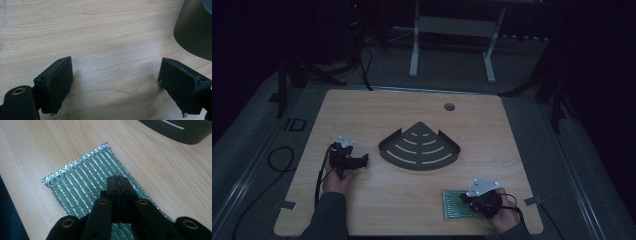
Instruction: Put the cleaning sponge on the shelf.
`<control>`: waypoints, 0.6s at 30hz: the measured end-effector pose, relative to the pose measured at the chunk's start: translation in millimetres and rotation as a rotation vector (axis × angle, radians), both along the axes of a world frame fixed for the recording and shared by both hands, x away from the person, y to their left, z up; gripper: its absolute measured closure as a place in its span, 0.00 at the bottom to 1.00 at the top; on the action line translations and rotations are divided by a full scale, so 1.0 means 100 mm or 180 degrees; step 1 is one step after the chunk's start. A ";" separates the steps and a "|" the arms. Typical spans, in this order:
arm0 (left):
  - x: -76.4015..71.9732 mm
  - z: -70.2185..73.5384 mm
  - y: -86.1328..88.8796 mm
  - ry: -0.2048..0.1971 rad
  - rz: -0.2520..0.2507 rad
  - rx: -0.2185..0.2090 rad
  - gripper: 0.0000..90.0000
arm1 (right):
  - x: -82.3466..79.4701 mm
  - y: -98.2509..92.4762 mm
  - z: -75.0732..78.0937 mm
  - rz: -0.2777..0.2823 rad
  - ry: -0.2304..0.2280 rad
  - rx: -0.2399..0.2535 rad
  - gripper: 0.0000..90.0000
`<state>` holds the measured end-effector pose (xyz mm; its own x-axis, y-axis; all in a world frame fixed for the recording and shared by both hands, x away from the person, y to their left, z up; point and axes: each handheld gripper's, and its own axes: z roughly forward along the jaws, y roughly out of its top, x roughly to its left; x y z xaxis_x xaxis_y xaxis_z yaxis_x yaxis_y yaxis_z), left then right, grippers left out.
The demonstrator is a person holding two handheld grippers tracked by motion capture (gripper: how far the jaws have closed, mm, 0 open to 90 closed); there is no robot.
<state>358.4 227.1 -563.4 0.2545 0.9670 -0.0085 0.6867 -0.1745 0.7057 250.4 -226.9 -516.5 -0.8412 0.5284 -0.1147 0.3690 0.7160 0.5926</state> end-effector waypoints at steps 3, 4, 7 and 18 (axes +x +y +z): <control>0.00 0.00 0.00 0.0001 -0.0001 0.0000 0.14 | 0.00 0.03 -0.02 0.0045 0.0031 -0.0029 0.98; 0.00 0.00 0.00 0.0000 0.0000 0.0000 0.14 | 0.00 0.03 -0.02 0.0045 0.0031 -0.0029 0.98; 0.00 0.00 0.00 0.0000 0.0000 -0.0001 0.14 | 0.01 0.03 -0.04 0.0034 0.0054 -0.0065 0.99; 0.00 0.00 0.00 0.0000 0.0000 0.0001 0.14 | 0.12 0.01 -0.06 -0.0112 0.0040 -0.0084 0.99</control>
<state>358.4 227.1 -563.4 0.2546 0.9670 -0.0083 0.6867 -0.1747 0.7057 262.4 -225.9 -522.1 -0.8236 0.5547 -0.1183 0.4016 0.7177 0.5688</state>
